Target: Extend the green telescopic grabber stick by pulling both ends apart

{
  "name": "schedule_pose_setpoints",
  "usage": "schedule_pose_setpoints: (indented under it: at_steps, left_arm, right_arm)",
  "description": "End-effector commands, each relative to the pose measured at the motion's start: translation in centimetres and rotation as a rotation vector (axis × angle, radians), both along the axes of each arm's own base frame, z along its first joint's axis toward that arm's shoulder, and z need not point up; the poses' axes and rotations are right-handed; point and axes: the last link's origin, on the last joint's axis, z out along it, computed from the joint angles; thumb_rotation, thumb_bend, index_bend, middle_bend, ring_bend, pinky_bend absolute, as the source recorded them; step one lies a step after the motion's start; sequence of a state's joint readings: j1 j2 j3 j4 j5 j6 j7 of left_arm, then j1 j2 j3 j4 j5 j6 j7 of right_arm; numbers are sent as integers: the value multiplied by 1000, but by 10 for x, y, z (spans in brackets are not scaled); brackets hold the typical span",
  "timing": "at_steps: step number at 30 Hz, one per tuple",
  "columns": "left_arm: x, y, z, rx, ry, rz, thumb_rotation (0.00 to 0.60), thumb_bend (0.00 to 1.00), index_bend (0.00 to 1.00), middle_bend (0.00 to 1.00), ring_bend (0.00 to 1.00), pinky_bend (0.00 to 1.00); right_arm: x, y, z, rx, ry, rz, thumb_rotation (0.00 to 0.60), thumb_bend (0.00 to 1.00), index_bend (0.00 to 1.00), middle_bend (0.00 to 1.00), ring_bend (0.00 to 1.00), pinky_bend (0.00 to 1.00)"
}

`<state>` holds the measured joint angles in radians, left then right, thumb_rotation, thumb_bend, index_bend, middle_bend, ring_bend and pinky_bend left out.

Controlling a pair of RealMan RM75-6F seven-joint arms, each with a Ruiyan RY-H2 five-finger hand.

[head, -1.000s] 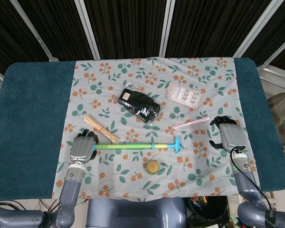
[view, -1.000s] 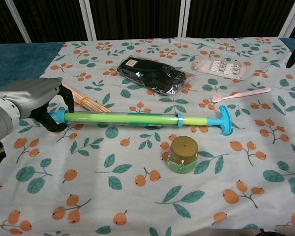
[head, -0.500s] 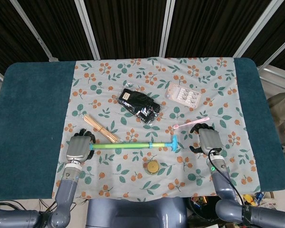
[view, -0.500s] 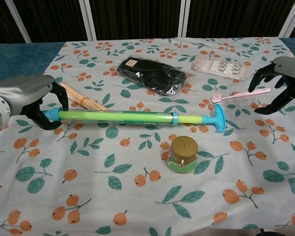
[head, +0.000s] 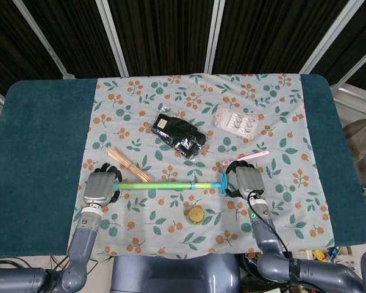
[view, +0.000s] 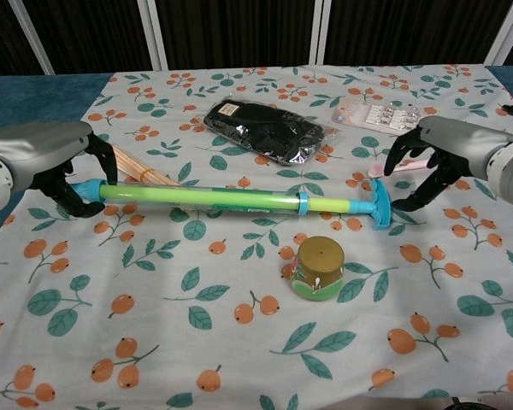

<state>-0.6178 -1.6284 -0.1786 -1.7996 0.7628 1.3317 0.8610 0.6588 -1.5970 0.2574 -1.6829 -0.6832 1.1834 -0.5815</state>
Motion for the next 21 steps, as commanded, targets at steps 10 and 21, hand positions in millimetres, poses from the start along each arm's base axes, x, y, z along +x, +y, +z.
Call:
schedule_pose_setpoints:
  at_steps: [10, 21]
  left_arm:
    - [1, 0, 0, -8, -8, -4, 600, 413, 538, 286, 136, 292]
    - [2, 0, -2, -13, -21, -1, 600, 413, 538, 286, 136, 292]
  right_arm:
    - [9, 0, -17, 16, -60, -55, 600, 168, 422, 217, 151, 205]
    - [10, 4, -26, 24, -74, -80, 600, 169, 435, 219, 151, 206]
